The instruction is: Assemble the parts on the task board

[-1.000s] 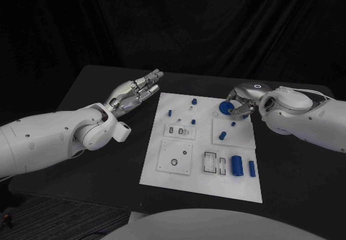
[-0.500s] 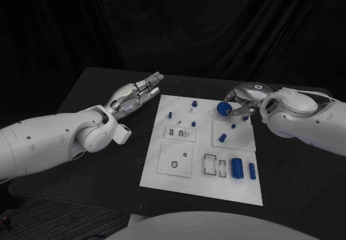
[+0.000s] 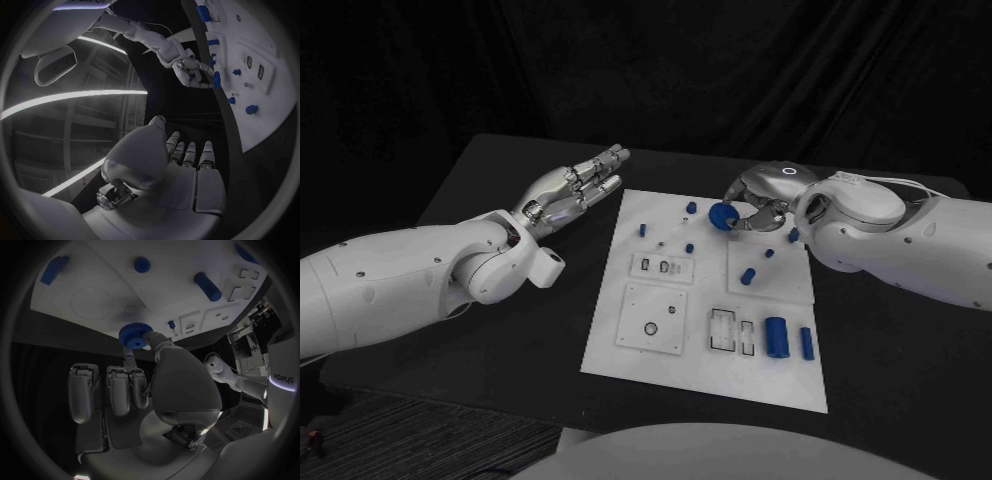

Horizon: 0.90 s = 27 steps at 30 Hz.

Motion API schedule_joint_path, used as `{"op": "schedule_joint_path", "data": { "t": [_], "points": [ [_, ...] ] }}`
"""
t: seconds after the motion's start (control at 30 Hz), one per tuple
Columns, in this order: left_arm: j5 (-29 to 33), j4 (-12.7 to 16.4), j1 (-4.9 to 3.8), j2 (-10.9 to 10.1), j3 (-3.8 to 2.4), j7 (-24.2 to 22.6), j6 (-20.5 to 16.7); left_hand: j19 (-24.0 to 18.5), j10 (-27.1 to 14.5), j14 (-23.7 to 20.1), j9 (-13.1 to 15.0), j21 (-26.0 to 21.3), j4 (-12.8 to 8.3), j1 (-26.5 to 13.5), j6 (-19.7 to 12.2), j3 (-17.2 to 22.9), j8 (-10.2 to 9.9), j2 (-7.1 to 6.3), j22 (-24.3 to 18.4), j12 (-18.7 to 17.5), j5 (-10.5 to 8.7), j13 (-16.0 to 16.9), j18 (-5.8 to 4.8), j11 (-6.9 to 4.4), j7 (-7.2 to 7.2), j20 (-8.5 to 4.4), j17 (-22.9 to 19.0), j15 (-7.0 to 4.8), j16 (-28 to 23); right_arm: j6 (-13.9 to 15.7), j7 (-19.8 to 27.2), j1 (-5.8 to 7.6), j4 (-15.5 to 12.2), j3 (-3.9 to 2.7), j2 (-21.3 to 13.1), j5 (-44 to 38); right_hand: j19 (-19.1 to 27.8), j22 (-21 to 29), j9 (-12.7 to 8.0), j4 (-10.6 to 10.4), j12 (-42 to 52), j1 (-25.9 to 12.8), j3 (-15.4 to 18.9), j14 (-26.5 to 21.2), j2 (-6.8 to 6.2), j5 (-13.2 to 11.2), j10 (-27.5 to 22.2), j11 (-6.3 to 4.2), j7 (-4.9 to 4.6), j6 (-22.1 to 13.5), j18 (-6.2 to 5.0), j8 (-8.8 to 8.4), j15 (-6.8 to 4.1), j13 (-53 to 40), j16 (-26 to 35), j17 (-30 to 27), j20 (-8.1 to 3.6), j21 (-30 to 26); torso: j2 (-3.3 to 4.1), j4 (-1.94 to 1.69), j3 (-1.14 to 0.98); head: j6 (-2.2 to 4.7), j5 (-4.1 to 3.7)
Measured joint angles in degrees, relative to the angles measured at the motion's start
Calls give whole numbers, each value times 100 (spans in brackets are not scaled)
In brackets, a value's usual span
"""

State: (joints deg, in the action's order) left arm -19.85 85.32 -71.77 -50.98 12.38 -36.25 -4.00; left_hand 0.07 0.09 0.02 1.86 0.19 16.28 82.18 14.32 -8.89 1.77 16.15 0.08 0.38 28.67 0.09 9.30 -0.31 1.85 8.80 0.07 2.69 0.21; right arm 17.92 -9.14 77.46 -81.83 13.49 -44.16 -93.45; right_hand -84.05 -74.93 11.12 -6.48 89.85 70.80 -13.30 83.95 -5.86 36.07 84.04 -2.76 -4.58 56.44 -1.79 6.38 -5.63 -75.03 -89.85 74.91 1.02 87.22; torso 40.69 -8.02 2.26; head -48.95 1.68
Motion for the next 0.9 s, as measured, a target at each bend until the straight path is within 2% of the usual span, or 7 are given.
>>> {"op": "schedule_joint_path", "data": {
  "t": [0.23,0.43,0.47,0.5,0.53,0.77,0.9],
  "points": [
    [0,-14,0,45,0,3,13,-21,0,0,0,0,0,0,0,0,0,0,0,0,0,1,1,0,0,21,1,0,0,-31,11,0,281,-4,423,-1,0,1,0,12,0,-12,-33,0,-14,-68,0,0,1,0,0,3,0,0,0,0,0,25,4,-4,-1,12,-25],
    [0,-22,0,70,0,6,24,-21,0,0,0,0,0,0,0,0,0,0,1,0,0,1,1,0,0,21,2,0,0,-56,28,0,495,-5,693,-1,0,1,0,15,0,-9,-64,0,-15,-74,0,0,2,0,0,3,0,0,0,0,0,25,7,-14,-10,-13,-15],
    [0,-23,0,73,0,7,26,-21,0,0,0,0,0,0,0,0,0,0,0,0,0,1,0,0,0,21,2,0,0,-60,31,0,528,-5,736,-1,0,1,0,15,0,-9,-64,0,-15,-85,0,0,2,0,4,2,0,0,0,0,0,42,7,-14,-11,-16,-13],
    [0,-25,0,76,0,9,30,-16,0,0,0,0,0,0,0,0,0,0,0,0,0,1,0,0,0,26,2,0,0,-65,36,0,562,-5,789,-2,0,1,0,16,0,-8,-65,0,-15,-89,0,1,2,0,63,2,0,0,0,0,0,50,7,-13,-11,-18,-8],
    [0,-26,0,77,0,10,34,0,0,0,0,0,0,0,0,0,0,0,1,0,0,1,0,0,0,41,2,0,0,-68,41,0,579,-6,819,-2,0,1,0,16,0,-8,-64,0,-15,-90,0,1,3,0,92,3,0,0,0,0,0,65,6,-10,-11,-19,-6],
    [0,-42,0,116,0,18,62,0,0,0,0,0,0,0,0,0,0,0,1,0,0,-3,0,0,0,41,3,-1,0,-108,74,-11,680,-6,971,-2,0,1,0,16,0,2,-64,0,-10,-119,0,1,3,0,92,3,0,0,0,0,0,65,2,8,-11,-27,1],
    [0,-52,0,128,0,24,74,0,0,0,0,0,-16,0,0,16,0,0,1,0,0,-3,0,0,0,41,1,41,0,-141,88,-29,703,-7,1016,-3,0,2,0,16,0,19,-95,0,-9,-133,0,1,4,-1,92,3,0,0,0,0,0,65,-2,17,-9,-25,8]
  ]
}}
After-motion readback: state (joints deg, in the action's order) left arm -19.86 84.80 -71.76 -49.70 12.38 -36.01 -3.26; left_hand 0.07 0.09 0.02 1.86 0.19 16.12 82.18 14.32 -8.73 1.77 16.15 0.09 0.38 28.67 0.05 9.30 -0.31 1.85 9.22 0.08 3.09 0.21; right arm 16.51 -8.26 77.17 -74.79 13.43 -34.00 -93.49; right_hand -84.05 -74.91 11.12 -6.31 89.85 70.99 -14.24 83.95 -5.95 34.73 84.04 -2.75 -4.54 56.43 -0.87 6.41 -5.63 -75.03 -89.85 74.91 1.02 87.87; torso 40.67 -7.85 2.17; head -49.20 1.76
